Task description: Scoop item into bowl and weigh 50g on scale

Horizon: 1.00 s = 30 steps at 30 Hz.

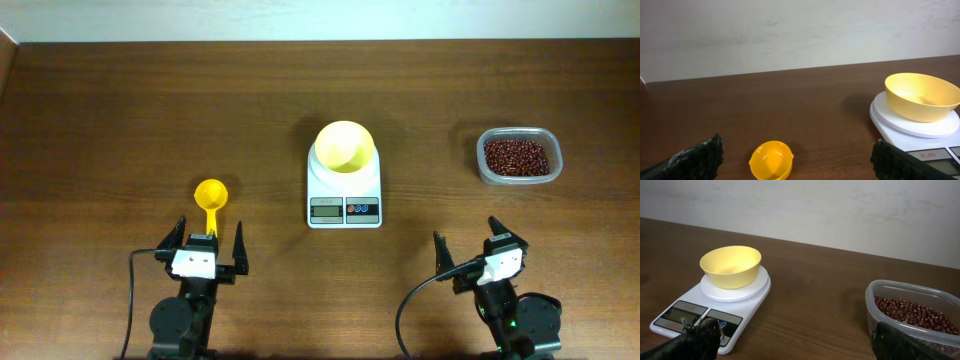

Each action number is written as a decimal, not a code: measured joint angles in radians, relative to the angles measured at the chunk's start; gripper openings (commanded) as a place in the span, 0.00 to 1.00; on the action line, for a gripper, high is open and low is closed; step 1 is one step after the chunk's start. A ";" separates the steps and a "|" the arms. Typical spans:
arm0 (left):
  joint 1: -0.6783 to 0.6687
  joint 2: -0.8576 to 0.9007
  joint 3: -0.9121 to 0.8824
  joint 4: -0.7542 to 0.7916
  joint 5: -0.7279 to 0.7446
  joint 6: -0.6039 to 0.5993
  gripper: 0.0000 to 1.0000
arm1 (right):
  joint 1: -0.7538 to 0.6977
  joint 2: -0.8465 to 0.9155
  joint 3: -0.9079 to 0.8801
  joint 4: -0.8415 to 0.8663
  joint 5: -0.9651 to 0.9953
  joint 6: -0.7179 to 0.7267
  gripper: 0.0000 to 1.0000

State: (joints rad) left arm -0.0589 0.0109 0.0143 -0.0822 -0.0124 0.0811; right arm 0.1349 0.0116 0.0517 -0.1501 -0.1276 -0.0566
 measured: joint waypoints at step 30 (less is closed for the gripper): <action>-0.019 0.000 0.000 0.003 -0.060 0.000 0.99 | 0.076 0.001 -0.036 0.080 0.007 0.001 0.99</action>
State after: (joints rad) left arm -0.0784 0.0109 0.0143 -0.0788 -0.0719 0.0811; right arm 0.2104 0.0128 0.0154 -0.0696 -0.1204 -0.0559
